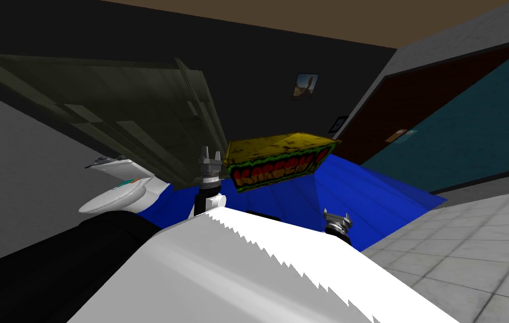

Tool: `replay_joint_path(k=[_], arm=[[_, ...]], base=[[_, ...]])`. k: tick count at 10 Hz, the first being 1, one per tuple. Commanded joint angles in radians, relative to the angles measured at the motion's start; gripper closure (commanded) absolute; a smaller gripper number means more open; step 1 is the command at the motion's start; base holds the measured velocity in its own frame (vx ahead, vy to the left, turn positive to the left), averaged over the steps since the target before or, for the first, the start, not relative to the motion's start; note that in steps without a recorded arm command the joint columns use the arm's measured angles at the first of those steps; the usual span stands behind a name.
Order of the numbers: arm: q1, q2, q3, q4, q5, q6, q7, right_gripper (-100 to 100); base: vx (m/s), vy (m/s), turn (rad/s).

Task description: Push the door open

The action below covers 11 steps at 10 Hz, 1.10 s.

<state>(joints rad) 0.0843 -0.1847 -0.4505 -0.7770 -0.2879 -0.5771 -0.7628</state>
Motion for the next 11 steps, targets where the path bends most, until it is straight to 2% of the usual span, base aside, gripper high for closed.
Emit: replay_joint_path(k=[1, 2, 3, 4, 8, 9, 10, 11], arm=[[0.008, 0.001, -0.001, -0.006, -0.002, 0.032, -0.002, -100], [0.012, 0.001, -0.001, 0.003, -0.004, 0.057, -0.005, -100], [0.012, 0.001, -0.001, 0.003, -0.004, 0.057, -0.005, -100], [0.018, 0.0, 0.0, 0.015, -0.007, 0.089, -0.011, -100], [0.029, -0.002, 0.0, 0.041, -0.013, 0.16, -0.022, -100], [0.029, -0.002, 0.0, 0.041, -0.013, 0.16, -0.022, -100], [0.032, -0.003, 0.0, 0.048, -0.015, 0.179, -0.025, -100], [0.032, -0.003, 0.0, 0.048, -0.015, 0.179, -0.025, -100]], base=[[-0.017, -0.045, -0.128], [-0.023, -0.06, -0.169], [-0.015, -0.039, -0.11], [-0.019, -0.052, -0.141], [-0.022, -0.058, -0.165], [-0.012, -0.03, -0.086], [-0.01, -0.027, -0.077], [-0.008, -0.02, -0.057]])
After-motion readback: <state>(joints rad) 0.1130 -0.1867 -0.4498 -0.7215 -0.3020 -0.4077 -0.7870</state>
